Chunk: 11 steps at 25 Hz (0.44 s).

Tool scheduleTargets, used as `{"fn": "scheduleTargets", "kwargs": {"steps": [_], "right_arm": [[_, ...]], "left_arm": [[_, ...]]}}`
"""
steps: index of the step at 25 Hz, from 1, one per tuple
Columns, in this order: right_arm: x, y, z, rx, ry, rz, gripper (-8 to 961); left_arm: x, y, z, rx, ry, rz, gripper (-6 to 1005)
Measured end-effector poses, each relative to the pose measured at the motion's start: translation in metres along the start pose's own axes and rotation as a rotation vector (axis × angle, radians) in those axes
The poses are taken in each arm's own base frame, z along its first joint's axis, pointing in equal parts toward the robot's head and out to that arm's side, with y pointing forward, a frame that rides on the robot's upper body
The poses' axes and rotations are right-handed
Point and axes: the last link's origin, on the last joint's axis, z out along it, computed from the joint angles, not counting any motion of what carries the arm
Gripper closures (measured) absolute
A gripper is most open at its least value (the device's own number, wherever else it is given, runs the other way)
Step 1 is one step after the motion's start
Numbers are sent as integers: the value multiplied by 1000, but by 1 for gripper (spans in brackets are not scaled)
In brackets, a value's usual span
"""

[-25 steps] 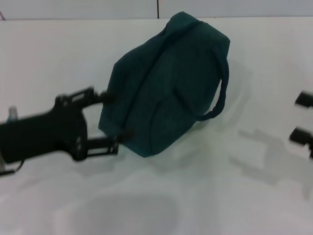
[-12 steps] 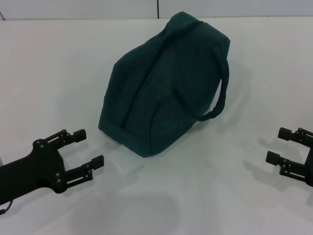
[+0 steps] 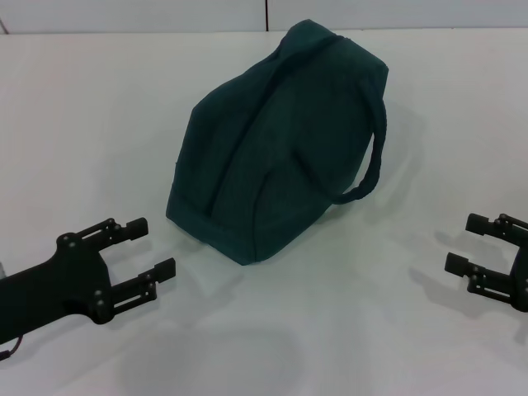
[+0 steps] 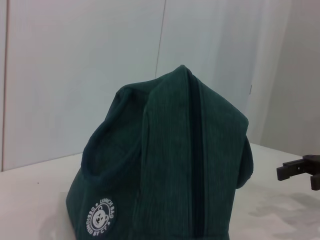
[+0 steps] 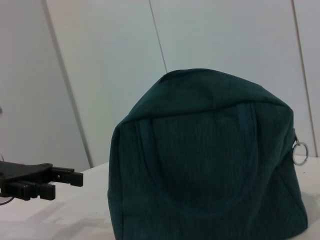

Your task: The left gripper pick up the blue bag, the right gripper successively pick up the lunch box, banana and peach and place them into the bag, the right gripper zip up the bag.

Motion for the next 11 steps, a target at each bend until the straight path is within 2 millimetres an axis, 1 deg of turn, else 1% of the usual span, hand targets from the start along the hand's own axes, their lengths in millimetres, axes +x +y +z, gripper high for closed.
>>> {"fn": "scheduleTargets", "kwargs": {"steps": [11], "right_arm": [[-4, -1, 4, -14, -5, -9, 213]], "left_arm": [[2, -1, 2, -6, 4, 10, 280]]}}
